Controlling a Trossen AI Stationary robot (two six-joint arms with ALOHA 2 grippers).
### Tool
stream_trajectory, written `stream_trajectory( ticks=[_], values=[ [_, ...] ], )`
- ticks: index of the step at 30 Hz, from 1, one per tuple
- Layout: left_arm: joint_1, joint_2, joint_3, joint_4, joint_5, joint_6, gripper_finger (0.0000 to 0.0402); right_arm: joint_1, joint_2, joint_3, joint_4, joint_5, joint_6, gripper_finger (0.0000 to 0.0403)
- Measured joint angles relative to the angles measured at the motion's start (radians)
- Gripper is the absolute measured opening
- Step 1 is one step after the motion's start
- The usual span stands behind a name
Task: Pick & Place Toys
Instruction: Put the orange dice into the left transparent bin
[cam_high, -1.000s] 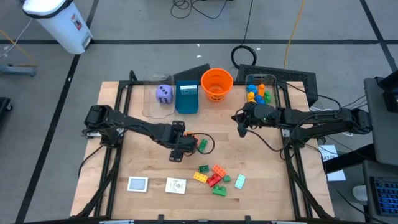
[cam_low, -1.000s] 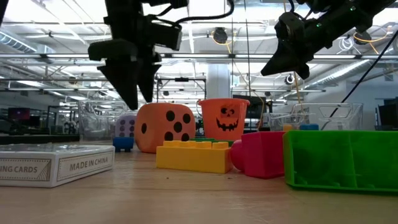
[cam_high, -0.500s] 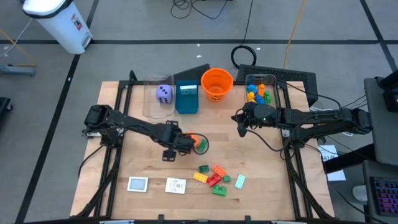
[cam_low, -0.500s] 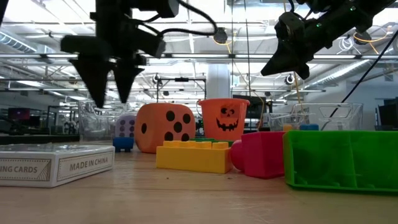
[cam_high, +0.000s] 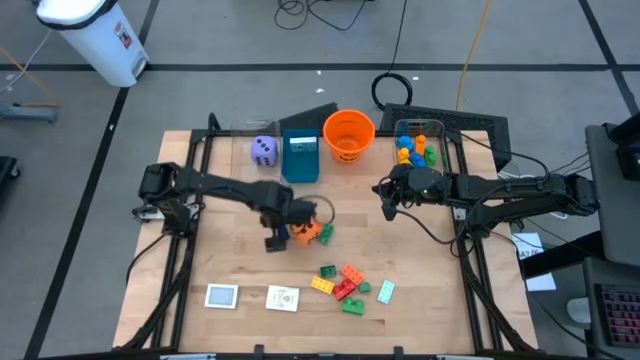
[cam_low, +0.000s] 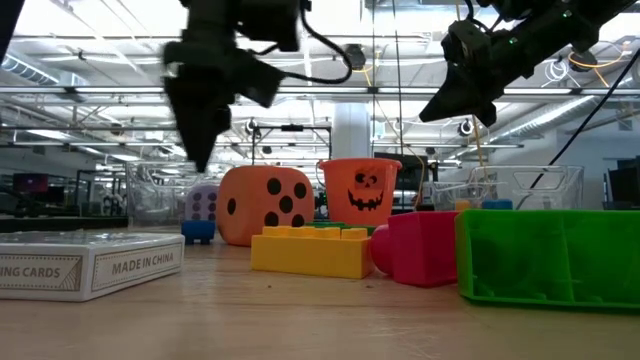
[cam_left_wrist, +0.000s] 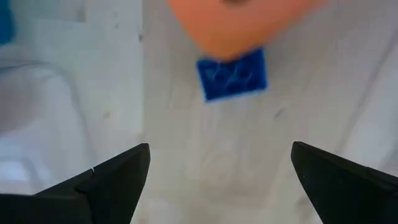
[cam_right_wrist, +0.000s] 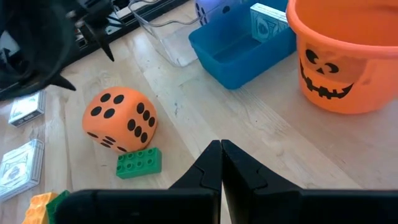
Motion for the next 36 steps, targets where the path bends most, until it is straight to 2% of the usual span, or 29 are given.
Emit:
stream_trajectory(
  ticks=[6,12,17,22,31,36],
  values=[
    [0.132,0.0,0.043,0.135,0.195,-0.059,0.0399,0.0,0.0,0.0,0.0,0.0,0.0,0.0],
    [0.231,0.0,0.057,0.243,0.307,-0.109,0.0399,0.0,0.0,0.0,0.0,-0.002,0.007,0.0],
    [0.282,0.0,0.035,0.267,0.314,-0.151,0.0399,0.0,0.0,0.0,0.0,-0.002,0.018,0.0],
    [0.309,0.0,-0.001,0.269,0.364,-0.183,0.0399,0.0,0.0,0.0,0.0,-0.003,0.017,0.0],
    [0.286,0.0,-0.091,0.391,0.417,-0.266,0.0399,0.0,0.0,0.0,0.0,-0.003,0.008,0.0],
    [0.269,0.0,-0.118,0.439,0.414,-0.293,0.0399,0.0,0.0,0.0,0.0,-0.003,0.008,0.0]
  ],
)
